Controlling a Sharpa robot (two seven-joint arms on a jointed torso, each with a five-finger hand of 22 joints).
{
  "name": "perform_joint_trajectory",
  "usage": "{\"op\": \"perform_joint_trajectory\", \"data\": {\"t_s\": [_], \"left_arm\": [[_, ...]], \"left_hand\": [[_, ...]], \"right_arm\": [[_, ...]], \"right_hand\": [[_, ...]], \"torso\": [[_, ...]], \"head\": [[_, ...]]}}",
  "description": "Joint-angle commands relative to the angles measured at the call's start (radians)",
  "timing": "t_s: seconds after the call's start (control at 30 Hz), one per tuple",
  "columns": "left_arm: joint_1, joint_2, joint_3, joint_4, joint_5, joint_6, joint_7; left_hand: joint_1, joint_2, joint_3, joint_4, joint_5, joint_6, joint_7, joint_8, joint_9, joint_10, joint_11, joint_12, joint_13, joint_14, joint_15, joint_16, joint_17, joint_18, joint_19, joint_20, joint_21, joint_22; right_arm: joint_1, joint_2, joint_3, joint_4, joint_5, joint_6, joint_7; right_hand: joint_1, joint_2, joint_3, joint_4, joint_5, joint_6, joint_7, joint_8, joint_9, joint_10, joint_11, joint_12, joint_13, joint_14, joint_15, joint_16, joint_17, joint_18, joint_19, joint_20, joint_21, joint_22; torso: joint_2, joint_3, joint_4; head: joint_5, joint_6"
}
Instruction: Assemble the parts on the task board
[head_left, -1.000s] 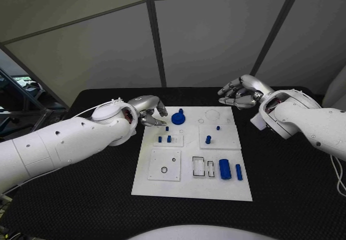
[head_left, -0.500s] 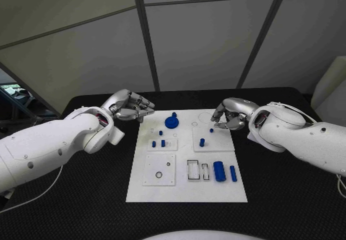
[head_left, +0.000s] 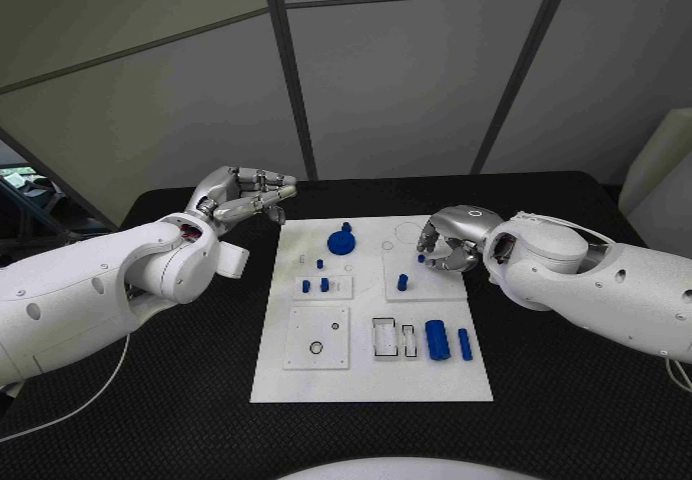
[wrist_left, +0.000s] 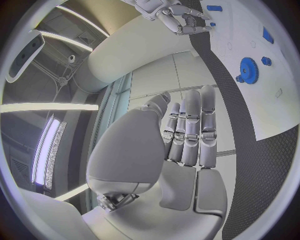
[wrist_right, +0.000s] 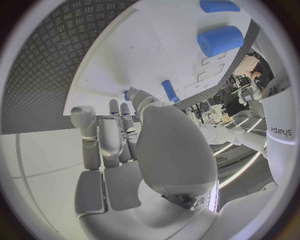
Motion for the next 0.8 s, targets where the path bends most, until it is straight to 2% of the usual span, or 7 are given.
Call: {"op": "perform_joint_trajectory", "data": {"t_s": [0.03, 0.43, 0.8], "left_arm": [[0.001, -0.001, 0.001, 0.004, 0.055, -0.003, 0.037], [0.001, 0.001, 0.001, 0.001, 0.057, -0.009, 0.022], [0.001, 0.005, 0.001, -0.001, 0.057, -0.011, 0.017]], "left_hand": [[0.003, 0.005, 0.006, -0.001, -0.002, 0.004, 0.001, 0.003, -0.001, 0.001, 0.000, 0.006, 0.002, -0.005, 0.000, -0.006, -0.001, -0.012, -0.008, 0.001, -0.007, -0.001], [0.003, 0.005, 0.007, -0.002, -0.002, 0.004, 0.002, 0.003, -0.002, 0.000, 0.000, 0.007, 0.002, -0.006, 0.000, -0.009, -0.003, -0.012, -0.009, 0.001, -0.008, -0.001], [0.002, 0.005, 0.008, -0.002, -0.002, 0.004, 0.003, 0.003, -0.002, -0.001, 0.001, 0.009, 0.002, -0.006, 0.000, -0.010, -0.003, -0.012, -0.009, 0.001, -0.009, -0.002]], "right_arm": [[-0.002, 0.007, -0.001, -0.002, -0.042, 0.015, -0.015], [-0.008, 0.025, -0.001, -0.009, -0.041, 0.020, -0.002], [-0.012, 0.040, -0.001, -0.018, -0.043, 0.034, 0.004]], "right_hand": [[-0.003, -0.004, 0.007, -0.001, -0.005, -0.008, 0.002, -0.005, -0.001, 0.002, 0.003, -0.005, -0.003, 0.032, 0.007, 0.006, 0.003, -0.016, 0.009, 0.000, 0.006, 0.004], [0.006, 0.016, 0.059, -0.028, 0.001, 0.023, 0.002, -0.015, 0.004, 0.081, -0.007, 0.006, -0.030, 0.048, -0.001, 0.064, 0.065, -0.035, 0.077, -0.002, 0.087, 0.109], [0.003, 0.030, 0.089, -0.060, 0.000, 0.076, -0.010, -0.006, 0.011, 0.144, -0.022, 0.003, -0.040, 0.050, -0.012, 0.078, 0.070, -0.043, 0.100, -0.012, 0.124, 0.154]], "torso": [[-0.001, -0.0002, 0.0011], [-0.001, 0.0011, 0.0008], [0.000, 0.0012, 0.0002]], "head": [[-0.001, -0.002], [0.002, -0.005], [0.002, -0.009]]}}
